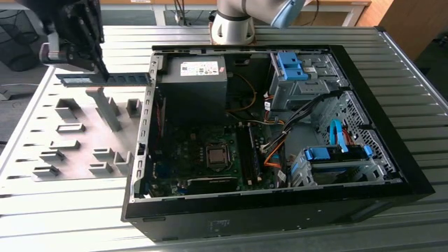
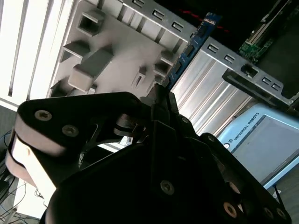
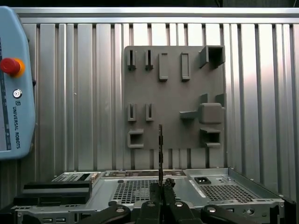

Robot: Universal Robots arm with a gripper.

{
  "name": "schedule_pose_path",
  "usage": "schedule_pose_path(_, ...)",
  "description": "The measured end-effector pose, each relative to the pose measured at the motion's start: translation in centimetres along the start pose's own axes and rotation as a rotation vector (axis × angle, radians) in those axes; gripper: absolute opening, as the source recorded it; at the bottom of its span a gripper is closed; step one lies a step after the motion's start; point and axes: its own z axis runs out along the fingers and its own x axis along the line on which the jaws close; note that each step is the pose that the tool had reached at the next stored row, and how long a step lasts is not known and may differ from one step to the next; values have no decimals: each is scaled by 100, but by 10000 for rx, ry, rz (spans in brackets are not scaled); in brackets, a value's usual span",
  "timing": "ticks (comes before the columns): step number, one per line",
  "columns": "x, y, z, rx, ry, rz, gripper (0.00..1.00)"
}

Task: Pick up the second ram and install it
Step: 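Pick up the second ram and move it above second insertion slot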

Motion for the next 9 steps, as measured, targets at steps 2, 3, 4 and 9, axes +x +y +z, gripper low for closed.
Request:
schedule_pose_path(2,-3,-94,-1,-1,0,-1,14)
schedule_pose_path(3,-4,-139,-2,-2,2,-1,14)
schedule_pose_path(4,-6,-184,-2,-1,1,0,14)
schedule_pose_path(9,-13,-411,-5,-2,2,1,14)
